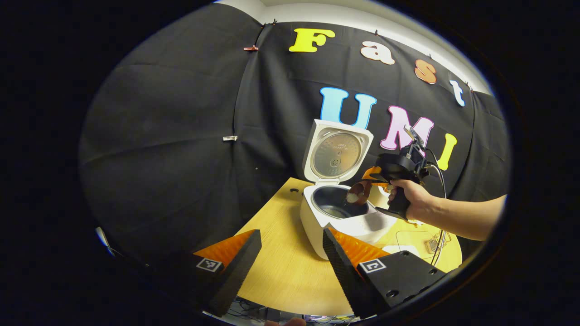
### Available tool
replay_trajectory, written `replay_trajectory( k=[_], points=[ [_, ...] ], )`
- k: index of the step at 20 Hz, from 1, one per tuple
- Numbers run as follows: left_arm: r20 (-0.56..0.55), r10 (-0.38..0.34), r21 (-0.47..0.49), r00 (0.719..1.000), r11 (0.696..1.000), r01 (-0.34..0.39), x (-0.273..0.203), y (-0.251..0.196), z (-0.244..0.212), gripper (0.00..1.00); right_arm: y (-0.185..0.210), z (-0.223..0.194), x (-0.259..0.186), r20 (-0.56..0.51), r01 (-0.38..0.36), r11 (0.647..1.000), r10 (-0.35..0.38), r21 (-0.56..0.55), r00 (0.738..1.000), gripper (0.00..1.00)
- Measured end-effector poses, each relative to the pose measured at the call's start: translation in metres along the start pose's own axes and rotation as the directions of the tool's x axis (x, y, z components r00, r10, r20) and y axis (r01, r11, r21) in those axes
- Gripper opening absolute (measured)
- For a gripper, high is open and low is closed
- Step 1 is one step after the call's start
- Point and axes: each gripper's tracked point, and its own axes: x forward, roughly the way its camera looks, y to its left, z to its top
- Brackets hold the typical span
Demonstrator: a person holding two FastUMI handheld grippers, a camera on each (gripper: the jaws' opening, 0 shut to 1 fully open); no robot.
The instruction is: Close the left gripper, press the button to open the rice cooker; take a wooden spoon from the chopstick holder with the right hand, scoop a spoonful of rice and pour it into the rice cooker, then put the wooden spoon back into the chopstick holder.
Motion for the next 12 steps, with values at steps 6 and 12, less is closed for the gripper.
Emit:
replay_trajectory(
  k=[6, 12],
  points=[
    [0.021, 0.04, 0.071, 0.999, 0.997, -0.041, -0.008, 0.008, 0.001, 0.94, 0.024, -0.005, 0.001, 0.014, -0.042, 0.982, 0.046, -0.185, 0.999, 0.14],
    [0.023, 0.058, 0.061, 0.998, 0.996, -0.059, -0.012, 0.011, -0.002, 0.94, 0.038, -0.002, -0.002, 0.022, -0.081, 0.942, 0.093, -0.327, 0.995, 0.13]
  ],
)
